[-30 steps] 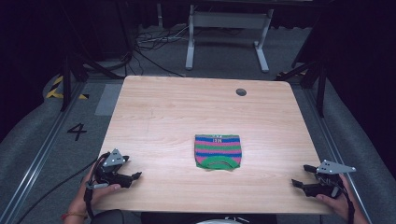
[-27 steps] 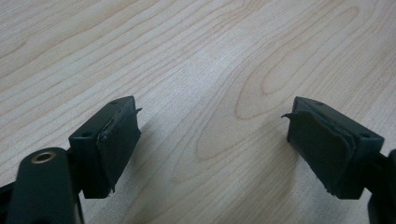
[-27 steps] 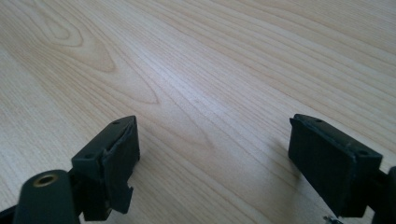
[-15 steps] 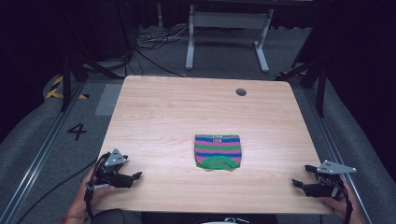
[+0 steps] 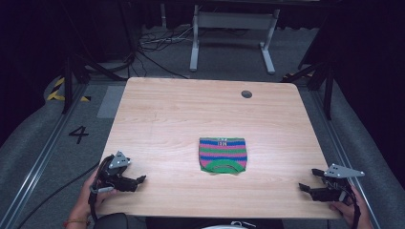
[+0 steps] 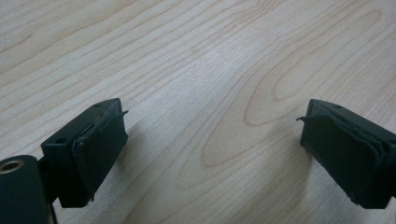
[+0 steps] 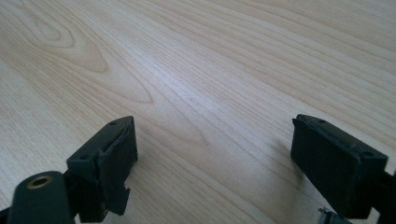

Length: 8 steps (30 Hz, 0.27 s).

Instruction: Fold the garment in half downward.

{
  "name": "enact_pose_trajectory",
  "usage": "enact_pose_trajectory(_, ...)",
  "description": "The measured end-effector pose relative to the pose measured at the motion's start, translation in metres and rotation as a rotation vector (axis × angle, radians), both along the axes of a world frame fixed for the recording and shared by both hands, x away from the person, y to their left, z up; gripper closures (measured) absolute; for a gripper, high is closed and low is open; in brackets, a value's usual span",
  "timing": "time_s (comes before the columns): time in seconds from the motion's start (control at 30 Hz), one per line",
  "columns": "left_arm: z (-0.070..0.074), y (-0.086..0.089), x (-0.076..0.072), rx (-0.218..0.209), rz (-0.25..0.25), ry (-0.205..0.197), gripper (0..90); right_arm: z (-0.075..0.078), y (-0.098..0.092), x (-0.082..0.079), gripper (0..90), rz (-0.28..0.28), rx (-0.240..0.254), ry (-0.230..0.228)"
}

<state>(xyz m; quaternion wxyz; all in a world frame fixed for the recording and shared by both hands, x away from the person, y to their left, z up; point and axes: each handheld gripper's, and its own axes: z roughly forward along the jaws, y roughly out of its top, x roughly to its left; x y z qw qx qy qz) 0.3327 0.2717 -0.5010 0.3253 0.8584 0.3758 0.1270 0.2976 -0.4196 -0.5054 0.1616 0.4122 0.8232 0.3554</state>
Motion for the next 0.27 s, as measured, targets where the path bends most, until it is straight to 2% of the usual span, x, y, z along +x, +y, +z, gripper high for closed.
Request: enact_pose_trajectory(0.27,-0.0005,-0.0005,0.0011,0.005,0.013,0.008,2.9,0.0000,0.0000,0.0000,15.1,0.000,0.000,0.000)
